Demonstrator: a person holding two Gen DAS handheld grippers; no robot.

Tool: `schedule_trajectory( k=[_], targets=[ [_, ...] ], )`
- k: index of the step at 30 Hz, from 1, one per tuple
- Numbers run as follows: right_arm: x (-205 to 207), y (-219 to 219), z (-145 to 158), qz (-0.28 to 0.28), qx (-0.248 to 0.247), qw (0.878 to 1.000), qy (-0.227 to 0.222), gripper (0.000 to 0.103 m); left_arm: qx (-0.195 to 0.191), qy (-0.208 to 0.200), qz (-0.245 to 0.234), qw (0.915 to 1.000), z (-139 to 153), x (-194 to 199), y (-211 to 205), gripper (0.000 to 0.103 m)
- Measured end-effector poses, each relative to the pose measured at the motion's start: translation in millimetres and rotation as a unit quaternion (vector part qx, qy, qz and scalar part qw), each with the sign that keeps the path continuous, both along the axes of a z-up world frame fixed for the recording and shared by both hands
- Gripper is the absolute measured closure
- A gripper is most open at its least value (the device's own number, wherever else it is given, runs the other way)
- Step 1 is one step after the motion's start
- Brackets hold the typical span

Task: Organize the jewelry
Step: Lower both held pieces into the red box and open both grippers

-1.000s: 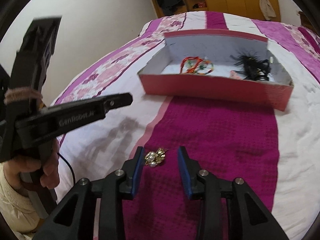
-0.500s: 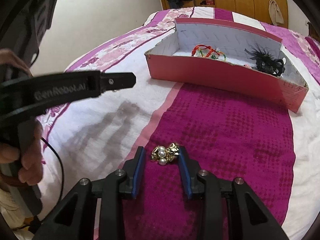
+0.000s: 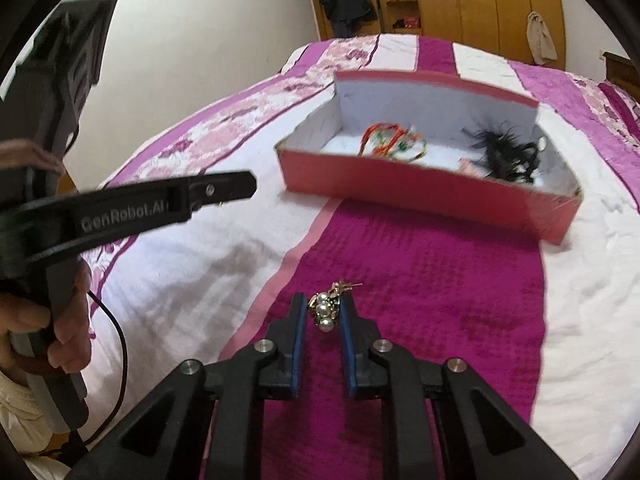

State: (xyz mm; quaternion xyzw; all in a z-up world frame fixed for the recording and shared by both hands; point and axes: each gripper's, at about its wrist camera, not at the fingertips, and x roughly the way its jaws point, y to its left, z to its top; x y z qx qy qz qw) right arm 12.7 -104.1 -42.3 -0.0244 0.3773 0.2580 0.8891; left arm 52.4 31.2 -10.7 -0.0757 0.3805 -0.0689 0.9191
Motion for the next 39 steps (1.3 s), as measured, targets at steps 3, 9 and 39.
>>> schedule_trajectory(
  k=[3, 9, 39],
  targets=[
    [-0.3, -9.9, 8.6, -0.012, -0.002, 1.000, -0.016, 0.085, -0.001, -0.012, -0.003, 0.9999, 6.8, -0.8, -5.1, 0.094],
    [3.9, -26.5, 27.6, -0.034, 0.003, 0.998, -0.050, 0.085, -0.005, -0.045, 0.003, 0.9990, 23.6, 1.4, -12.5, 0.094],
    [99.8, -52.9, 61.2, -0.126, 0.028, 0.980, -0.152, 0.085, 0.023, -0.130, 0.023, 0.9909, 25.4, 77.3, -46.9, 0.093]
  ],
)
